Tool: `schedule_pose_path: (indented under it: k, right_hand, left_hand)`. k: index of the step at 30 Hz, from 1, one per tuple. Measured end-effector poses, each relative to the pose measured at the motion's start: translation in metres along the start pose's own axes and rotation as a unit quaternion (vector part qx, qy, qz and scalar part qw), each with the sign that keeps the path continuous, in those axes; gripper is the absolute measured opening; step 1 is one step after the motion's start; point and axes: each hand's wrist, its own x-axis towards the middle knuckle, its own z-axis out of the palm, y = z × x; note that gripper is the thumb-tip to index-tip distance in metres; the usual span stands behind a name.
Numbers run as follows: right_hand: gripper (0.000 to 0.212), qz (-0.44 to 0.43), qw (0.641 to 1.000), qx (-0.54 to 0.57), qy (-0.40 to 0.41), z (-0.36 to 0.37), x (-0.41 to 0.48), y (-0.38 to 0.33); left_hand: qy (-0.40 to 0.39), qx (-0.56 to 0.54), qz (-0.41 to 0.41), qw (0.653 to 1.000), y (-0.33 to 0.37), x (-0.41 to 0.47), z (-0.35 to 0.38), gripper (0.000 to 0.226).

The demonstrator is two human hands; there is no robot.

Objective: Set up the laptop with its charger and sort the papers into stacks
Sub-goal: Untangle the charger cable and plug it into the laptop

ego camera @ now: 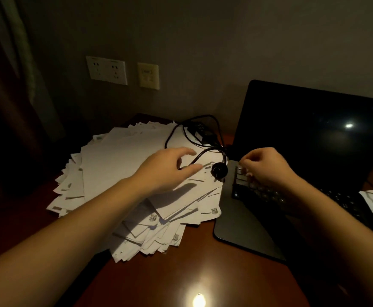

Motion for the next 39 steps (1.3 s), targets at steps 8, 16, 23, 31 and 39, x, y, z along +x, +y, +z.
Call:
schedule_pose_path:
  k: [8,16,23,31,39]
  right_hand:
    - [0.042,0.006,0.999,-0.008,-0.052,0.034,0.007,-0.011]
    - [0.041,-0.041,0.993,-0.052,-0.101,0.040,0.010,-0.017]
    - [0.035,0.046,0.929,0.345,-0.125,0.013,0.001,-0.035]
    - [0.036,0.016,0.843,0.493,-0.215,0.001,0.001,-0.090]
    - [0.021,-0.180,0.907,0.373,-0.072,0.028,0.026,-0.149]
  left_hand:
    - [0.031,0.037,-0.006,0.999,0.008,0.018,0.000,0.027]
    - [0.094,0.076,-0.030,0.992,-0.019,0.040,-0.026,0.031]
    - [0.127,0.149,-0.022,0.980,-0.062,0.044,-0.022,0.030]
    - [0.024,0.079,-0.070,0.994,-0.067,0.038,-0.038,0.045]
    - [0.093,-0.317,0.094,0.939,-0.023,0.049,-0.084,0.041]
